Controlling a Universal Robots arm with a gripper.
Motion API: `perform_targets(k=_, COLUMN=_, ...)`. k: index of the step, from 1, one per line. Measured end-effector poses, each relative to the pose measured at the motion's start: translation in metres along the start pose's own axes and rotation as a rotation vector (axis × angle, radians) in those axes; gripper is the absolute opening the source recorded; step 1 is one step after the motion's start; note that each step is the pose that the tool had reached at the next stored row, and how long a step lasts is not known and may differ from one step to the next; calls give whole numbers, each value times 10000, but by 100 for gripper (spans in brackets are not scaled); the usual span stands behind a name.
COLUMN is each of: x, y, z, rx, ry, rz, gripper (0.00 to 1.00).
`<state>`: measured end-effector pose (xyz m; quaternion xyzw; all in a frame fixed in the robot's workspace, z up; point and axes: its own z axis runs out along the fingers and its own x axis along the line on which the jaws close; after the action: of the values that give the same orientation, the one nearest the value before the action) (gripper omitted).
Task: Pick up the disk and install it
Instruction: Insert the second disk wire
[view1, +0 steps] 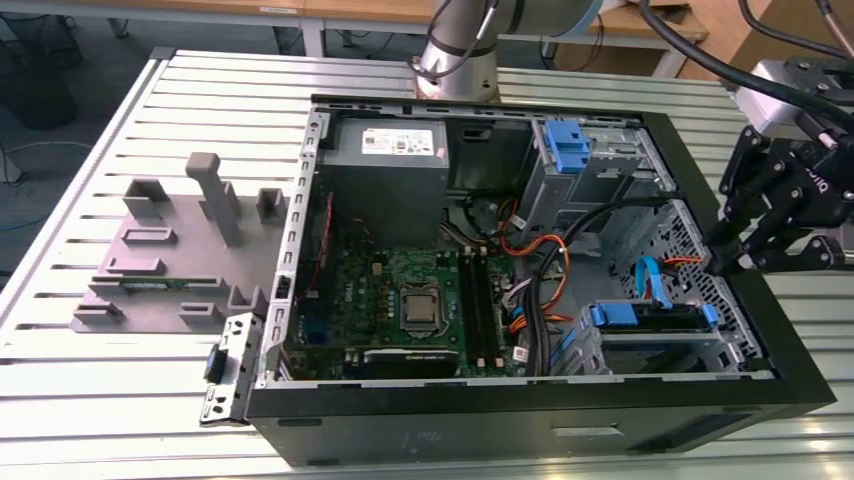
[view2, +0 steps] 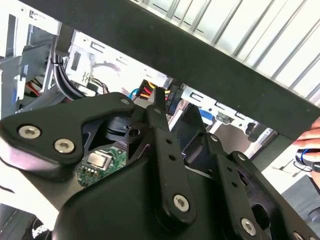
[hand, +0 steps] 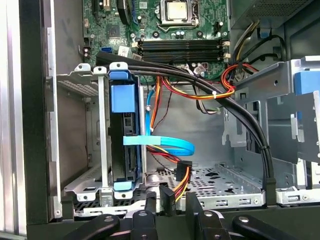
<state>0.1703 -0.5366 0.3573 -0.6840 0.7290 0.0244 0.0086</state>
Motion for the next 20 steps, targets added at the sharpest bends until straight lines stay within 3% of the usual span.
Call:
perform_targets(k=2, x=0, y=-3, z=13, rx=3, ry=73, rz=3, gripper=37)
perform_targets(k=4, x=1, y=-3, z=21, rx=11, ry=191, rz=6, gripper=37)
perform_targets(k=11, x=3, y=-5, z=66, rx=44, ry=710, rz=15, gripper=37)
perform_targets(k=13, x=2, y=-5, z=68, rx=47, ry=753, rz=16, gripper=37)
perform_targets(k=20, x=3, y=-5, z=70, rx=47, ry=760, rz=17, gripper=37)
